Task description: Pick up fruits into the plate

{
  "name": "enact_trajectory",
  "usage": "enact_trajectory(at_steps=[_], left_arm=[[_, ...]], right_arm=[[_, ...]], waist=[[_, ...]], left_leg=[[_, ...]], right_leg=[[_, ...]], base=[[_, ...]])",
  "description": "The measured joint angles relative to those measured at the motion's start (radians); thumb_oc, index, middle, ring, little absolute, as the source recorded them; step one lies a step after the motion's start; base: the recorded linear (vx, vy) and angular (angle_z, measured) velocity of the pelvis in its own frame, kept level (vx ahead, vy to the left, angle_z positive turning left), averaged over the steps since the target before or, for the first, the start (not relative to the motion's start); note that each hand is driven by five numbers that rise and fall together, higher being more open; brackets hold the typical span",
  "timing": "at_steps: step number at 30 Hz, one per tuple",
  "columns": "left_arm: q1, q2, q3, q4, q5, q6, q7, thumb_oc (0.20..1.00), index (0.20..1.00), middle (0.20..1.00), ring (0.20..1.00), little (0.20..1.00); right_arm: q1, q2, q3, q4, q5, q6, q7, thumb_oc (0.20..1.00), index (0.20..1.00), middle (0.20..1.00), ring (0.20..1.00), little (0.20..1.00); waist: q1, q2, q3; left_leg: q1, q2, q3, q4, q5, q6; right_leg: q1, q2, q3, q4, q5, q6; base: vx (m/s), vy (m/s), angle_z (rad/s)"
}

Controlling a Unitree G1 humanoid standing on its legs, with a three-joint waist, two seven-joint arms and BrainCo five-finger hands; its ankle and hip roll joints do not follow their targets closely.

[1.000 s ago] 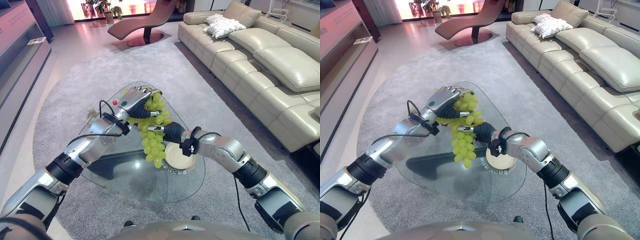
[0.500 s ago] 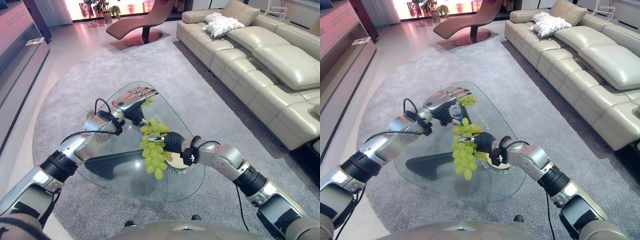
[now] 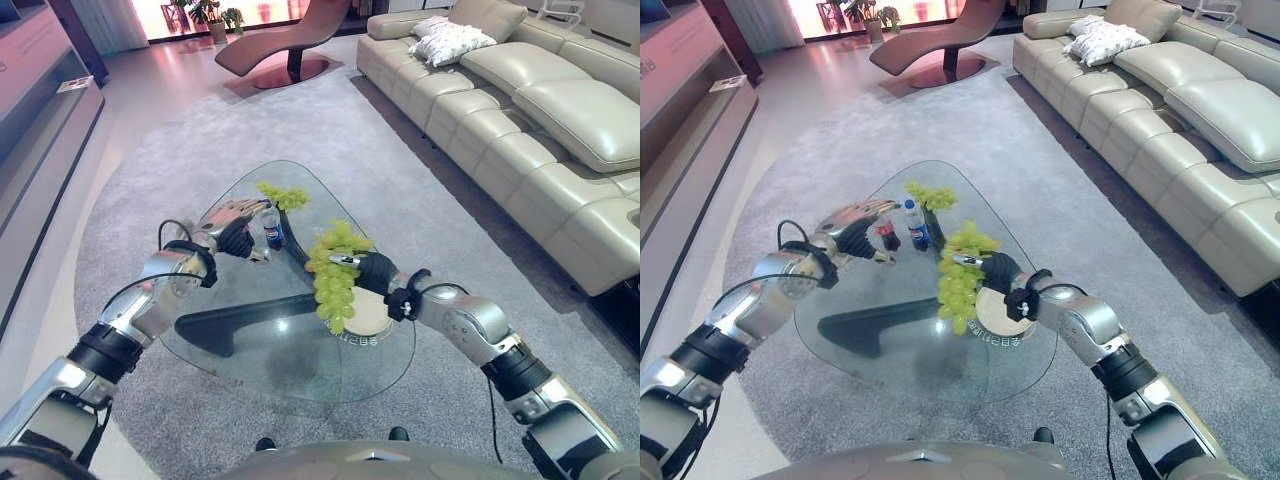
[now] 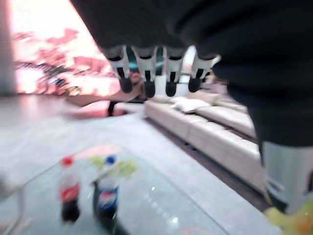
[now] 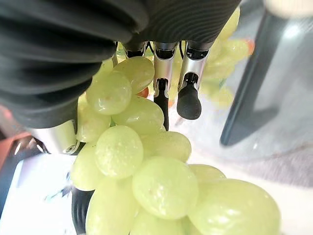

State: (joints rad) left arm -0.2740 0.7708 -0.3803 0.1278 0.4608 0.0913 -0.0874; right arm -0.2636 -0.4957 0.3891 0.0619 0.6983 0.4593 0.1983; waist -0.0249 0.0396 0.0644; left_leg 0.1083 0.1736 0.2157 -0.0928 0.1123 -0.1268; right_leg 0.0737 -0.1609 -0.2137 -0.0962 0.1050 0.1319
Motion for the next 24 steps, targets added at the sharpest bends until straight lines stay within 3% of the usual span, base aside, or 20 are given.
enact_trajectory(at_steps=[4, 10, 14, 18, 24], left_arm=[[0.097, -0.070, 0.056, 0.087, -0.055, 0.023, 0.078, 1.000, 1.000, 1.000, 1.000, 1.000], [0.228, -0.215, 0.104, 0.402, -0.091, 0.055, 0.262, 1.000, 1.000, 1.000, 1.000, 1.000], [0.279, -0.320, 0.146, 0.654, -0.105, 0.025, 0.360, 1.000, 1.000, 1.000, 1.000, 1.000], [0.298, -0.353, 0.159, 0.822, -0.146, -0.020, 0.413, 1.000, 1.000, 1.000, 1.000, 1.000], [0.237, -0.354, 0.159, 0.839, -0.204, -0.037, 0.450, 1.000, 1.000, 1.000, 1.000, 1.000]], right_arm=[[0.066, -0.008, -0.061, 0.076, -0.066, -0.057, -0.017, 0.200, 0.200, 0.200, 0.200, 0.200], [0.109, -0.011, -0.111, 0.227, -0.136, -0.157, -0.069, 0.200, 0.200, 0.200, 0.200, 0.200], [0.106, -0.010, -0.120, 0.333, -0.149, -0.204, -0.096, 0.200, 0.200, 0.200, 0.200, 0.200], [0.068, -0.005, -0.123, 0.467, -0.148, -0.218, -0.105, 0.200, 0.200, 0.200, 0.200, 0.200], [-0.096, -0.004, -0.125, 0.624, -0.173, -0.224, -0.128, 0.200, 0.200, 0.200, 0.200, 0.200]], waist=[[0.003, 0.003, 0.004], [0.005, -0.001, 0.051], [0.028, -0.017, 0.085], [0.056, -0.034, 0.118], [0.085, -0.025, 0.183]], left_leg=[[-0.018, 0.000, -0.006, -0.001, -0.002, 0.001], [-0.037, 0.001, -0.020, 0.003, 0.001, -0.002], [-0.052, 0.001, -0.023, 0.004, 0.006, -0.003], [-0.071, -0.001, -0.034, 0.004, 0.007, -0.003], [-0.137, -0.003, -0.069, 0.004, 0.028, 0.000]], right_leg=[[-0.013, -0.001, -0.011, 0.000, -0.001, 0.001], [-0.027, 0.001, -0.018, -0.001, 0.002, -0.002], [-0.039, 0.001, -0.021, -0.001, 0.002, -0.002], [-0.047, 0.000, -0.037, 0.001, 0.002, -0.002], [-0.093, 0.001, -0.054, 0.004, 0.007, -0.008]], base=[[-0.04, -0.001, 0.05], [-0.07, -0.023, 0.03], [0.00, -0.002, 0.02], [-0.06, -0.010, 0.10], [-0.10, -0.020, 0.13]])
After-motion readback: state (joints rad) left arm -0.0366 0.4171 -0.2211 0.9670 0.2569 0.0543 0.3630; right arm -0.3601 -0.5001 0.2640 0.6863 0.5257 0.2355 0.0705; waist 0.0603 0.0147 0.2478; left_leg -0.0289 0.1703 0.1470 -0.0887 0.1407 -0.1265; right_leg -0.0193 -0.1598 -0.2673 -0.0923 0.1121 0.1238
